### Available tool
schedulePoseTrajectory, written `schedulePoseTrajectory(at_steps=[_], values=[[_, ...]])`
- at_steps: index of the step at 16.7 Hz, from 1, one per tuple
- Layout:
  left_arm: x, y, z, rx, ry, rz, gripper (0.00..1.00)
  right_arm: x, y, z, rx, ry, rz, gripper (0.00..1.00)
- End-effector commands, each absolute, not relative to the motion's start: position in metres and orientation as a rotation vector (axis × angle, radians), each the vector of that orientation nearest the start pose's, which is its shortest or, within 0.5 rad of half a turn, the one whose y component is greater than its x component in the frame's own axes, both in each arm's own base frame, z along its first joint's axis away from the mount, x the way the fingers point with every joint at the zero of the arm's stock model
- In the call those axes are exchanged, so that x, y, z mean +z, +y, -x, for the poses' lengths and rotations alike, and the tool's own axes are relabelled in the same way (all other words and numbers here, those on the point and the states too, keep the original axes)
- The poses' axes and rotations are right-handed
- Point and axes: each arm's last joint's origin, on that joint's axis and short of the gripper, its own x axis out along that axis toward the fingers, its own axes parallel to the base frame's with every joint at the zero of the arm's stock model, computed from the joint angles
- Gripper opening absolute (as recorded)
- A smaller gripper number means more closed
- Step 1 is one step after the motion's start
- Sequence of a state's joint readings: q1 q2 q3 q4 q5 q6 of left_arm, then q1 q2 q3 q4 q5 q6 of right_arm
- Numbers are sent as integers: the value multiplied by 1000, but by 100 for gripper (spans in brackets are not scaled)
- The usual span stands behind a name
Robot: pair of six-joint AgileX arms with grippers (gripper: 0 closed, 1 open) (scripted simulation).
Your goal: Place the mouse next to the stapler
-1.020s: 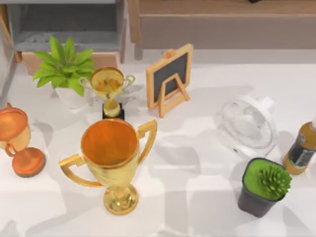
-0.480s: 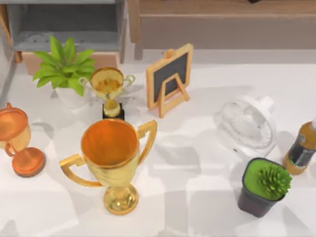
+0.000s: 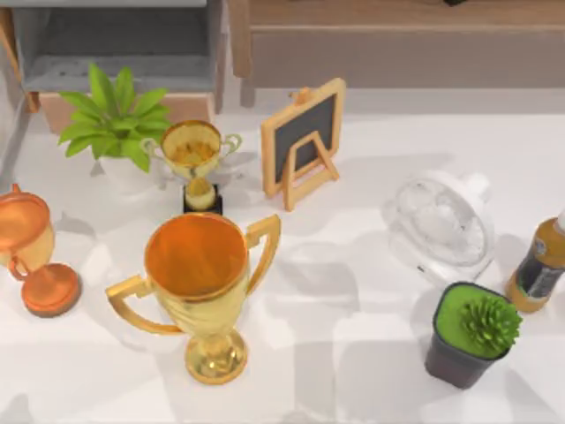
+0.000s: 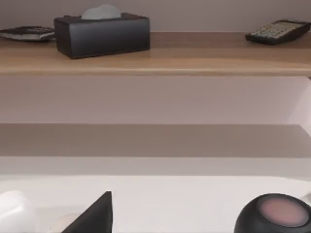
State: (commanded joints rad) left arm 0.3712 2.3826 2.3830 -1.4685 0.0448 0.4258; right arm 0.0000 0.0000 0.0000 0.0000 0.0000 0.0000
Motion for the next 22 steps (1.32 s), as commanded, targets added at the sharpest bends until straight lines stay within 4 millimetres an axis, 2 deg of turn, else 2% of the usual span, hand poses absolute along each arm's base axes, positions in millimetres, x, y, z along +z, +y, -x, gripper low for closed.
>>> schedulePoseTrajectory(at_steps=[2,5,7,9,12,22], values=[[220,174,-452,-31,1465,-35,100,160,-1,-106,0,0,0,100],[167,177,-475,-25,1475,-29,100,160,-1,-106,0,0,0,100],[141,175,-485,-28,1471,-31,100,160,-1,-106,0,0,0,100],[134,173,-489,-31,1468,-34,100,160,-1,-106,0,0,0,100],[134,173,-489,-31,1468,-34,100,160,-1,-106,0,0,0,100],[134,173,-489,-31,1468,-34,25,160,-1,-106,0,0,0,100]])
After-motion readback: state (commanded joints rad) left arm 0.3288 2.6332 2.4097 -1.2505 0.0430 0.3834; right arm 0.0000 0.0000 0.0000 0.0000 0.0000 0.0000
